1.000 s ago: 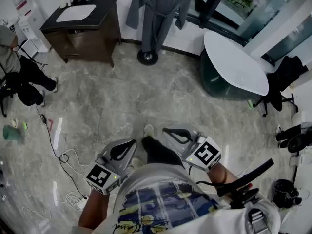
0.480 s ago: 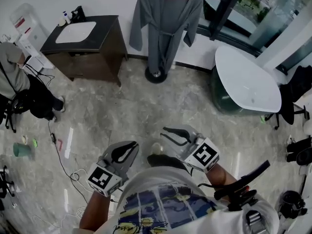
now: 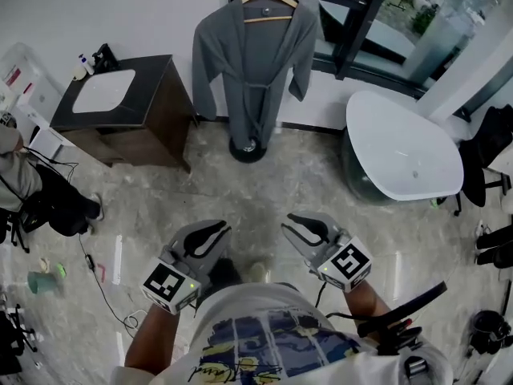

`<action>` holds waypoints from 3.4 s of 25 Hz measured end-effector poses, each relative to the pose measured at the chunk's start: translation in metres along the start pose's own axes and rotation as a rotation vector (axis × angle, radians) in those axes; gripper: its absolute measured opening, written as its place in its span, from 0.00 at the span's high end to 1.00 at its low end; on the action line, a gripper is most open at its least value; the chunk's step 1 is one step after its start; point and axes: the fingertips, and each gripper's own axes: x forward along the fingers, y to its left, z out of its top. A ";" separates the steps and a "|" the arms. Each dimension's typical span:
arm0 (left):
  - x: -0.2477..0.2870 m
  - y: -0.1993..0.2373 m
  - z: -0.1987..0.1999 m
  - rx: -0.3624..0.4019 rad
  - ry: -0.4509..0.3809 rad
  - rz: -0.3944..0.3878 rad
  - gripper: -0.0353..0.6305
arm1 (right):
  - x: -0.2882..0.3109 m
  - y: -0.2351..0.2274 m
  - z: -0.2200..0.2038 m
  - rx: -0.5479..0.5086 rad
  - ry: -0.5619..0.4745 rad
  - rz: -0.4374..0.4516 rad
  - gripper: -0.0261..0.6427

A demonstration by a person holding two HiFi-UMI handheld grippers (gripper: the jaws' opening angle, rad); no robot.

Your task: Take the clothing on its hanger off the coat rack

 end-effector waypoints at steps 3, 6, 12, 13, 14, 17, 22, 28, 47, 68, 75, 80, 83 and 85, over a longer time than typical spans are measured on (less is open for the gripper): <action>0.027 0.043 0.009 0.044 0.019 -0.030 0.85 | 0.003 -0.024 -0.005 0.028 0.015 -0.048 0.83; 0.057 0.098 0.033 0.101 0.023 -0.044 0.79 | 0.003 -0.057 -0.010 0.054 0.035 -0.131 0.82; 0.117 0.221 0.113 0.256 0.022 -0.031 0.67 | 0.014 -0.116 0.013 0.090 0.012 -0.296 0.80; 0.127 0.239 0.127 0.281 0.022 -0.028 0.65 | 0.015 -0.125 0.014 0.097 0.014 -0.323 0.80; 0.138 0.257 0.140 0.306 0.023 -0.027 0.63 | 0.017 -0.132 0.014 0.108 0.015 -0.350 0.80; 0.172 0.305 0.174 0.381 0.036 -0.035 0.58 | 0.030 -0.144 0.012 0.156 0.014 -0.409 0.80; 0.227 0.378 0.217 0.417 0.048 -0.031 0.52 | 0.049 -0.159 0.027 0.185 -0.021 -0.498 0.80; 0.289 0.431 0.232 0.437 0.139 -0.072 0.44 | 0.055 -0.166 0.027 0.223 -0.017 -0.582 0.80; 0.368 0.435 0.179 0.372 0.443 -0.302 0.83 | 0.051 -0.152 0.006 0.324 0.012 -0.693 0.80; 0.359 0.407 0.213 0.297 0.376 -0.284 0.95 | 0.037 -0.147 -0.006 0.343 0.003 -0.660 0.80; 0.341 0.382 0.229 0.301 0.335 -0.289 0.95 | 0.015 -0.143 -0.005 0.368 -0.049 -0.649 0.80; 0.331 0.356 0.223 0.299 0.339 -0.296 0.95 | 0.003 -0.134 -0.011 0.347 -0.056 -0.633 0.80; 0.317 0.327 0.220 0.304 0.341 -0.283 0.95 | -0.020 -0.121 -0.013 0.334 -0.063 -0.622 0.80; 0.306 0.305 0.219 0.314 0.343 -0.273 0.95 | -0.037 -0.112 -0.016 0.325 -0.070 -0.617 0.80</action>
